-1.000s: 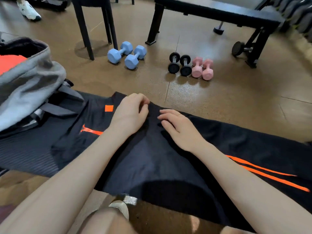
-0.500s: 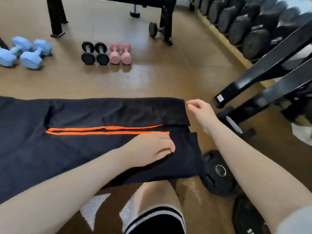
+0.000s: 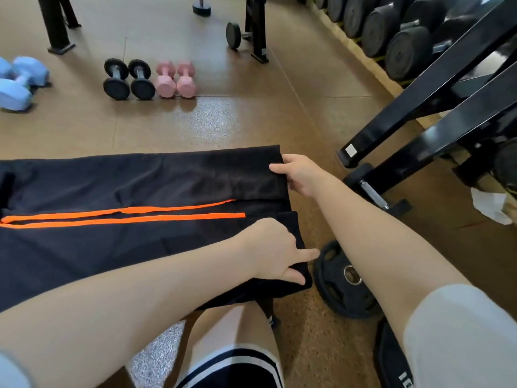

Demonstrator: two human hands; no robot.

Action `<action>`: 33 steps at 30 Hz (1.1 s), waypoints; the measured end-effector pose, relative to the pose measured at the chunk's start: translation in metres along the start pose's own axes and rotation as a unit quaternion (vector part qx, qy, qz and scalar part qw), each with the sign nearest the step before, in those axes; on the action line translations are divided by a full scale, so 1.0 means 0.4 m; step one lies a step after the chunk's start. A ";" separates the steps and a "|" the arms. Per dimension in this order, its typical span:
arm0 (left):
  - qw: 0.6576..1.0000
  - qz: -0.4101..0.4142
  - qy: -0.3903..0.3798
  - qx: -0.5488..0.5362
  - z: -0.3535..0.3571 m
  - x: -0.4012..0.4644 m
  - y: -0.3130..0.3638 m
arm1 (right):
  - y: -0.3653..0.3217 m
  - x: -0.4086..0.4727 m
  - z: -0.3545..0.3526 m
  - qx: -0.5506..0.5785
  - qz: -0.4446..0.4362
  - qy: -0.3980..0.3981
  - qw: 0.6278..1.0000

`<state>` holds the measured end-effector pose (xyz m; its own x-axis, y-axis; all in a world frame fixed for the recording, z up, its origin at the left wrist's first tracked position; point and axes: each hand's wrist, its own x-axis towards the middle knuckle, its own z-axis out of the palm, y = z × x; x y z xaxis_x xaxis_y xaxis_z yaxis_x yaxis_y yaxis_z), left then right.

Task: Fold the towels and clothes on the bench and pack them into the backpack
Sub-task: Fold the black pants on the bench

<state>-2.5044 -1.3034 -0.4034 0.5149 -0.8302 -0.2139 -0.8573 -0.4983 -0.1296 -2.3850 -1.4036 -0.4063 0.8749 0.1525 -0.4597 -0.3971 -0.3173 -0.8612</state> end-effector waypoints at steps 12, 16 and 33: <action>0.974 -0.115 0.105 -0.165 0.011 -0.074 -0.006 | 0.019 0.012 -0.016 0.024 -0.042 0.009 0.999; 0.869 -0.279 0.201 -0.357 0.034 -0.146 0.008 | 0.022 0.017 -0.005 0.069 -0.040 0.013 0.997; 0.569 -0.543 0.278 -0.551 0.012 -0.479 -0.044 | -0.233 -0.026 0.386 0.013 -0.181 -0.057 0.982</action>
<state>-2.5882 -1.1344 -0.3647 0.9244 0.3199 -0.2078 0.3288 -0.3920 0.8592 -2.3997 -1.2310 -0.3547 0.9236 0.3559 -0.1426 -0.0741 -0.1994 -0.9771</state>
